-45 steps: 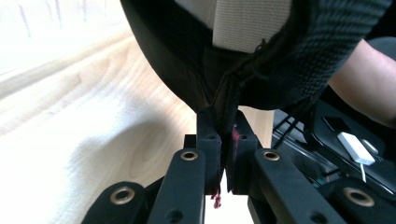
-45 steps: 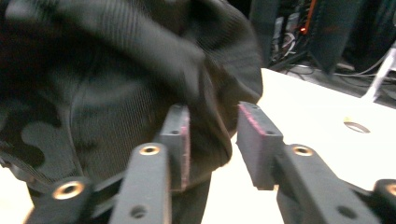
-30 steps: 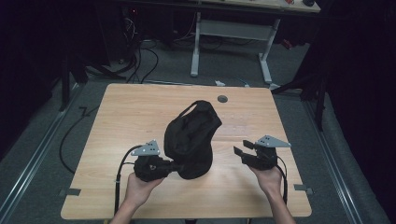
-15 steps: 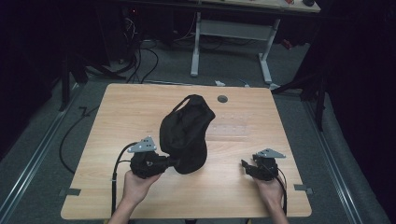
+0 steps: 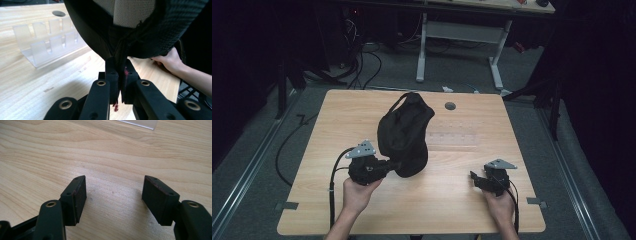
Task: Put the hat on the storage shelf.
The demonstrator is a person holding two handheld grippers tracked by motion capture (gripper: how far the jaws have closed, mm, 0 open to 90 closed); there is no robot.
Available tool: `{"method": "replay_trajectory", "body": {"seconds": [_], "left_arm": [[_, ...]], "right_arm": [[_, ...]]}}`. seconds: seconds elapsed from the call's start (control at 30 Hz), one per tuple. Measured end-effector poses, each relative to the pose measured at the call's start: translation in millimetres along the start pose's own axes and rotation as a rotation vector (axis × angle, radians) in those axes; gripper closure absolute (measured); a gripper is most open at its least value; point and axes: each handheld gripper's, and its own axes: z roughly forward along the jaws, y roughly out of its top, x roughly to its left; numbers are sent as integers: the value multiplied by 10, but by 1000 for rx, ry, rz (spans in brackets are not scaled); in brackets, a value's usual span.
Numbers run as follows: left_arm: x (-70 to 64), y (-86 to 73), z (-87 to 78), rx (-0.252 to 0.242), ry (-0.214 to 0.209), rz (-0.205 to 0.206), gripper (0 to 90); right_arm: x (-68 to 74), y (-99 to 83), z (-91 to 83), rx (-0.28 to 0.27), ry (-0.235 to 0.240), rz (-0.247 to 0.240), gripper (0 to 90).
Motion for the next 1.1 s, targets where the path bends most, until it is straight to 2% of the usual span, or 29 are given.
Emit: {"method": "replay_trajectory", "body": {"seconds": [0.37,0.9,1.1], "left_arm": [[66,134,48,-45,20,-25,861],[42,344,163,-66,66,34,860],[62,444,192,-102,85,37,860]], "right_arm": [[2,-2,-1,0,-1,-3,361],[4,-5,-2,-1,-2,-5,357],[4,-5,-3,0,-1,-4,356]]}}
